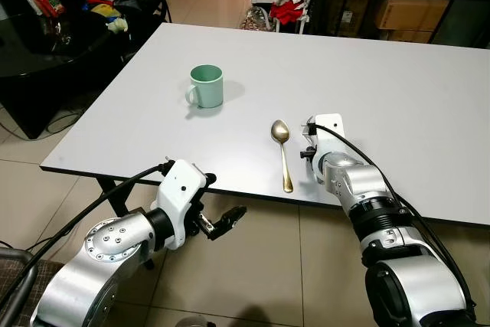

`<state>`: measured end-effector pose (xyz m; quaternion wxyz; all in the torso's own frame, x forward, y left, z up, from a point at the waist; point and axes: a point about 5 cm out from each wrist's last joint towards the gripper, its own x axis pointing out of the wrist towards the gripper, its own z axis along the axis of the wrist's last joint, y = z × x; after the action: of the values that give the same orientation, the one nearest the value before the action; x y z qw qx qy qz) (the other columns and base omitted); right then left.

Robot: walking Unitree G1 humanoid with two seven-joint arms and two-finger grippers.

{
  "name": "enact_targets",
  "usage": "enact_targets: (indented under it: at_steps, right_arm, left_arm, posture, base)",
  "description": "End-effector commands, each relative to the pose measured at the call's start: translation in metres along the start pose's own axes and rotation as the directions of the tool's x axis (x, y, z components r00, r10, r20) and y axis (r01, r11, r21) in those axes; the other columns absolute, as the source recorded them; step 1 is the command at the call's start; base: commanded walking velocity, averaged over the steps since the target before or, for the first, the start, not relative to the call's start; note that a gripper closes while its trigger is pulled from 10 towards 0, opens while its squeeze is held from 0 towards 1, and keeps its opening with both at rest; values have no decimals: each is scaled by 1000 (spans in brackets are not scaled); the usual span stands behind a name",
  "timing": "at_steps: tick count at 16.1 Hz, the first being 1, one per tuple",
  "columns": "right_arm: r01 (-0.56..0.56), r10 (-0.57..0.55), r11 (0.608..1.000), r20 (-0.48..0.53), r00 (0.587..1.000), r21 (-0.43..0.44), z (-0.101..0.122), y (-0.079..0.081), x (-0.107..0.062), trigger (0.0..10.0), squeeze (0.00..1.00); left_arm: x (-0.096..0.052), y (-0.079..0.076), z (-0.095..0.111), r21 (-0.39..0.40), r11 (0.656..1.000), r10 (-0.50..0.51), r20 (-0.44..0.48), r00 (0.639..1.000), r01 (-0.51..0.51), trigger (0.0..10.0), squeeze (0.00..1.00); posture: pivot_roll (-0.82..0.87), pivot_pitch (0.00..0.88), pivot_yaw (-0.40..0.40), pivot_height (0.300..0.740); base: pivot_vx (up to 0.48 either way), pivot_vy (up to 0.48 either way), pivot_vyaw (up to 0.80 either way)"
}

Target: Setting the table

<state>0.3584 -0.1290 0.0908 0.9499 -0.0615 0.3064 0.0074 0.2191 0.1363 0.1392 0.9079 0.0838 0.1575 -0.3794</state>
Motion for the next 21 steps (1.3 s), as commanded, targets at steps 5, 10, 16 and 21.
enact_targets:
  at_steps: [5, 10, 16, 21]
  right_arm:
    - [-53, 66, 980, 66, 996, -191, 8, 8, -3, 10000, 1000]
    - [1, 19, 977, 94, 995, -214, 3, -5, 0, 10000, 0]
    - [-35, 45, 994, 98, 994, -102, -7, -7, 3, 1412, 0]
    - [-76, 78, 997, 87, 993, -27, -12, -5, 4, 0, 0]
  left_arm:
    - [0, 5, 1, 13, 1000, 23, -13, 1000, -23, 10000, 0]
    - [2, 4, 3, 12, 1000, 25, -1, 1000, -25, 10000, 0]
    - [2, 5, 4, 20, 999, 34, 3, 999, -34, 10000, 0]
    - [2, 7, 5, 25, 999, 33, 2, 999, -33, 10000, 0]
  posture:
    - [131, 0, -8, 740]
    - [137, 0, -8, 740]
    - [138, 0, -2, 740]
    - [137, 0, 2, 740]
  base:
    - [0, 0, 0]
    - [0, 0, 0]
    - [0, 0, 0]
    - [0, 0, 0]
